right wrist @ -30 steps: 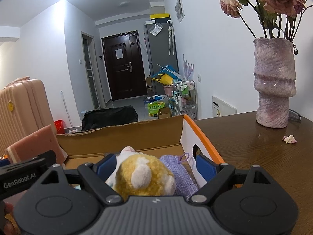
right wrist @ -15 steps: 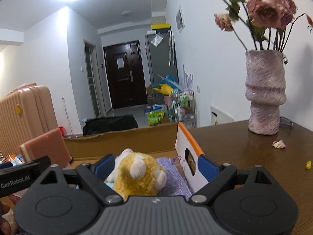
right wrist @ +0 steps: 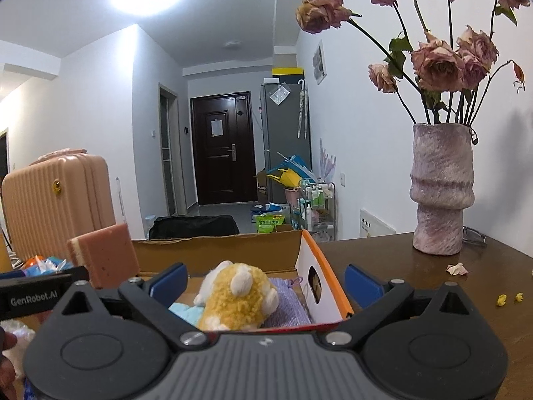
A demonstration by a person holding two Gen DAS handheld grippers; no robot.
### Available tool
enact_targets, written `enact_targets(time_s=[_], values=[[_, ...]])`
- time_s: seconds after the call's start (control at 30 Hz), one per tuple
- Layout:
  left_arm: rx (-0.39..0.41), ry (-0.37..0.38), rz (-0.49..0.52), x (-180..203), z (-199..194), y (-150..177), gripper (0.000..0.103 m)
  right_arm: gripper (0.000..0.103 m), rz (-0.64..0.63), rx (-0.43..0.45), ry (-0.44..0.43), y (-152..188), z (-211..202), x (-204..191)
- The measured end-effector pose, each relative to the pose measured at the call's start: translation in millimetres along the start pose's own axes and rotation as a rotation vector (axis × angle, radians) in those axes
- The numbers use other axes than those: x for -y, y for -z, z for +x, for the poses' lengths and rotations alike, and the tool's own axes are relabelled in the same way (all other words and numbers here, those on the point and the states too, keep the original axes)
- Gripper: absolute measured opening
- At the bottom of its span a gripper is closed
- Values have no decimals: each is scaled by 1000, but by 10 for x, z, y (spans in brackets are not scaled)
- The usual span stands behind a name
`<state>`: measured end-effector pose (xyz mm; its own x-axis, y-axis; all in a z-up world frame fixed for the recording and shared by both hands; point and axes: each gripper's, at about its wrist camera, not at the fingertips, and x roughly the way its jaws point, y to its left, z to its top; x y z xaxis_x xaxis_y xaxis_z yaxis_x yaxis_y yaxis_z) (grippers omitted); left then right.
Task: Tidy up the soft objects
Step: 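Release the sponge block into the box and withdraw both grippers toward the table items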
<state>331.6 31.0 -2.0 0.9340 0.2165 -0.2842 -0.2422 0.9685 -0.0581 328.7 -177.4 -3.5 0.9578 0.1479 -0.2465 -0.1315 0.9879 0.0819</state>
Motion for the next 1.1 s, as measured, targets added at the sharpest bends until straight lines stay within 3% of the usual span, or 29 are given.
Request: enact_targets(time_s=[0.53, 1.1], values=[[-7, -10, 18, -163, -313, 104, 103, 103, -69, -16, -7, 146, -361, 33], [-28, 33, 63, -255, -723, 230, 103, 103, -126, -43, -22, 285, -778, 89]])
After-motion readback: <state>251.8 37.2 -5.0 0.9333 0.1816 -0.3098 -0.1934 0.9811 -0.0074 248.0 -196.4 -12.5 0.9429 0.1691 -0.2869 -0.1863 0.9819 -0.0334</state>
